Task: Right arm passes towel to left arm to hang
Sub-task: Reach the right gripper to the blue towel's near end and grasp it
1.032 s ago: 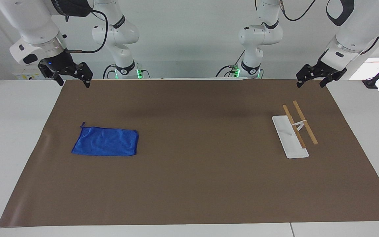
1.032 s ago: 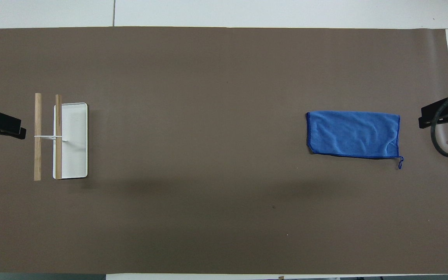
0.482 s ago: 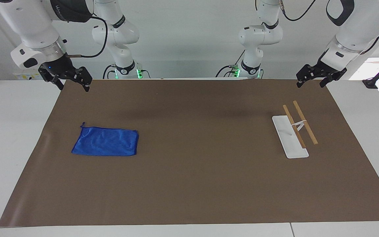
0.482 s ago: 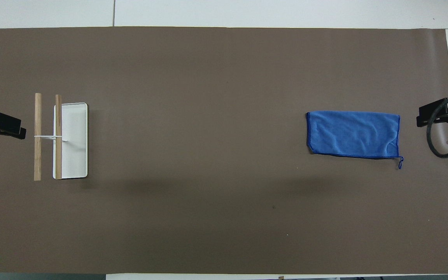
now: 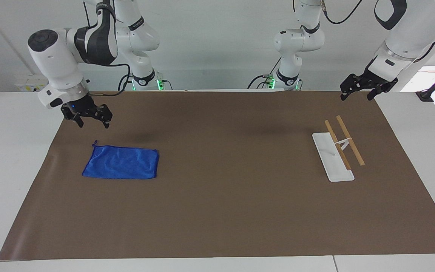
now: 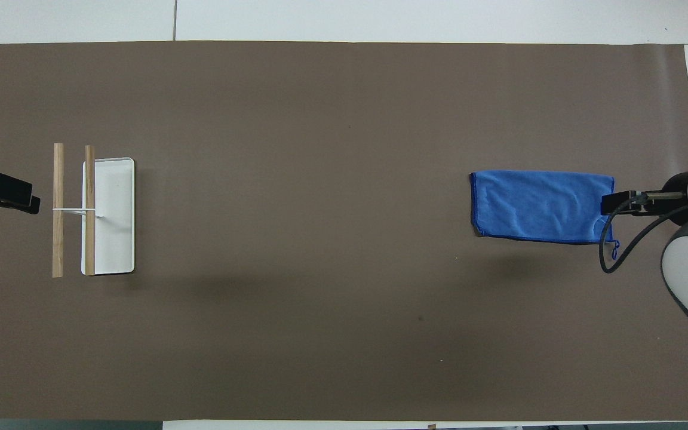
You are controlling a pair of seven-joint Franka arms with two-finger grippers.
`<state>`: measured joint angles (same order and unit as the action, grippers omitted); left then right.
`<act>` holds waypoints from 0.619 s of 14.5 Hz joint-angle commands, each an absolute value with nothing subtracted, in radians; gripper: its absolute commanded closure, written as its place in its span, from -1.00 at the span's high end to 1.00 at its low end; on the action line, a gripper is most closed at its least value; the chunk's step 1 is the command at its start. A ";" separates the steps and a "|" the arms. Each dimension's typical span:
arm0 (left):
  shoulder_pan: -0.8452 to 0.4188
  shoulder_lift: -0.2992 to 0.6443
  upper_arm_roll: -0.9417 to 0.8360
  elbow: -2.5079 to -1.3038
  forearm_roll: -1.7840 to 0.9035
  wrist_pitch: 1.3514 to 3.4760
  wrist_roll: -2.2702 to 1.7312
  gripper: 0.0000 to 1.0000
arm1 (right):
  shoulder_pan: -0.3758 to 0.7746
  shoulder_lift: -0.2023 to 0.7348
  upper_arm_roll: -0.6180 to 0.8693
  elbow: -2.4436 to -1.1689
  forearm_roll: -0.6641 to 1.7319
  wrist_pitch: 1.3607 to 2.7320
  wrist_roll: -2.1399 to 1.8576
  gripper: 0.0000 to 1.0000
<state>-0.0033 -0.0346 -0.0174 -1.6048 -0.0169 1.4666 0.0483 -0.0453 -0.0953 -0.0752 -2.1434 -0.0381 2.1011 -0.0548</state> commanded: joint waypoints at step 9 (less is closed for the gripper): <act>0.014 -0.043 -0.032 -1.614 -0.003 1.470 0.051 1.00 | -0.078 0.110 -0.063 -2.315 -0.017 2.569 -0.046 1.00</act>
<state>-0.0033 -0.0346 -0.0174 -1.6048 -0.0169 1.4666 0.0483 -0.0791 0.0777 -0.0688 -2.3087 -0.0355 2.5016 -0.0605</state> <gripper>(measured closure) 0.000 0.000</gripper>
